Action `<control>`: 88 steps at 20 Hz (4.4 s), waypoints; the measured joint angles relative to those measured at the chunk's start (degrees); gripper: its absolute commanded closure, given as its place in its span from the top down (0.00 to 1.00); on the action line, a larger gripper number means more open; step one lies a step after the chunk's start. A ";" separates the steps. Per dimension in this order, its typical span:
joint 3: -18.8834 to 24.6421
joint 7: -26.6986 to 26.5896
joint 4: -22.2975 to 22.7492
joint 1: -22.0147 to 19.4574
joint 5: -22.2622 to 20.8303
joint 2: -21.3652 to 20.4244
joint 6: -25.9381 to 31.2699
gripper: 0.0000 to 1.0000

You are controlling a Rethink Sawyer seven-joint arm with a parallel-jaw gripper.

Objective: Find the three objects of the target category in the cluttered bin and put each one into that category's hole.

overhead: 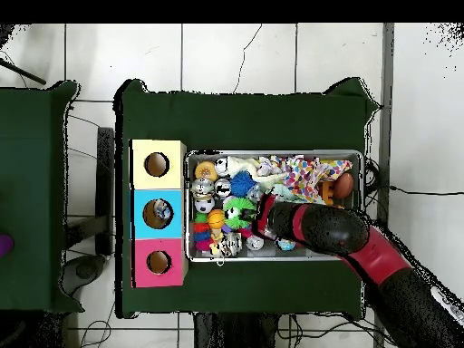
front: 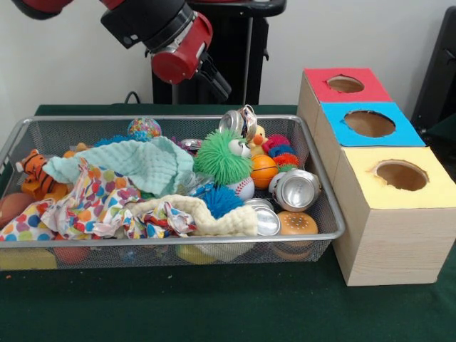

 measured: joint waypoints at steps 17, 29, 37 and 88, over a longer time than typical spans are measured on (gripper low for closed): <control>-0.84 0.00 -0.02 -1.66 -2.29 3.94 -0.58 0.00; -0.84 0.00 -0.02 -1.66 -3.44 3.94 -3.23 0.00; -0.84 0.00 -0.02 -1.66 -3.44 3.94 -4.41 0.00; -0.96 0.00 0.55 -4.82 -9.94 9.95 -8.00 0.00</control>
